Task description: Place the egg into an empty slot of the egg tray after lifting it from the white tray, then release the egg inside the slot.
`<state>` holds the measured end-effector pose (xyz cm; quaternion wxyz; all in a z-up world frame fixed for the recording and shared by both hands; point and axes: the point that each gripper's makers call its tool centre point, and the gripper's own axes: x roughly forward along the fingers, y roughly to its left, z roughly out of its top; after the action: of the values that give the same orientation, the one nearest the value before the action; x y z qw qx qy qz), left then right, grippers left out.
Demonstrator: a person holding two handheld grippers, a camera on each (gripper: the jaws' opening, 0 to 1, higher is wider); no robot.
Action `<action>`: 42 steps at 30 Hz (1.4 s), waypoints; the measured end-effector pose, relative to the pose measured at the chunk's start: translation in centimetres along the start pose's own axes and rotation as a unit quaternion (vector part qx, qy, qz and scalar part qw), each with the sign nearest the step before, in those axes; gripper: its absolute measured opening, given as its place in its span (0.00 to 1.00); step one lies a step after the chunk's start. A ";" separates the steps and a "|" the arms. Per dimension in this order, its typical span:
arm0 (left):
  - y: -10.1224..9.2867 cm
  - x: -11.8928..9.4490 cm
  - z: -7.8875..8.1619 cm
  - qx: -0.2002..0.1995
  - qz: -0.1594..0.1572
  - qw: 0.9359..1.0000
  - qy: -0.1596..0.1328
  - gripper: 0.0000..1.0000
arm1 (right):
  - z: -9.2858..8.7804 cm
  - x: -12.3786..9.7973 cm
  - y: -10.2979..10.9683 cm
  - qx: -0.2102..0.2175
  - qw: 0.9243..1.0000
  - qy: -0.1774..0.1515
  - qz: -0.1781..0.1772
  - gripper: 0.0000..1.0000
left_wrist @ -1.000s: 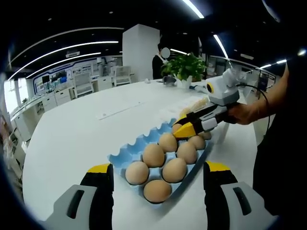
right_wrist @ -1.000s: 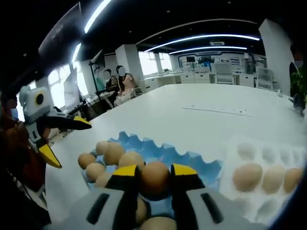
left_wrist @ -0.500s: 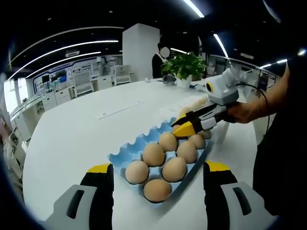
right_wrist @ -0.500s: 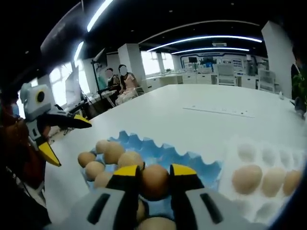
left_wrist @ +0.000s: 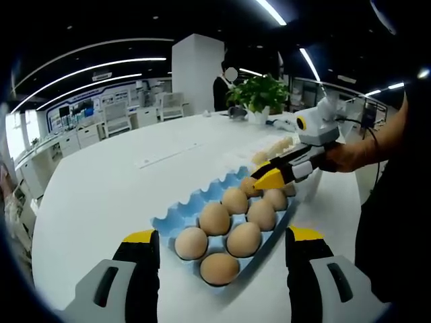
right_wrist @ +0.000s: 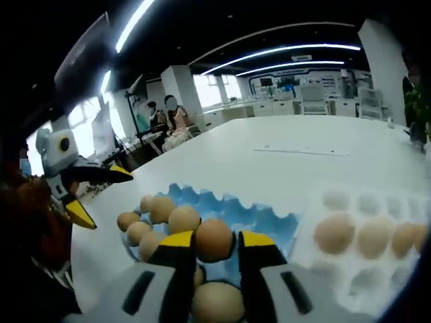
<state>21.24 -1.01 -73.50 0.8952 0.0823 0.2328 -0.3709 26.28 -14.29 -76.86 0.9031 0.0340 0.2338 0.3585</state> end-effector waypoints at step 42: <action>0.0 0.2 0.2 0.001 -0.003 1.000 0.004 0.76 | -3.9 -20.2 -25.5 0.062 0.909 -0.037 -0.411 0.28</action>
<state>21.46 -1.20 -73.39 0.8933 0.0839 0.2363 -0.3730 27.88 -47.01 -78.11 0.9746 0.0037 0.2156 -0.0611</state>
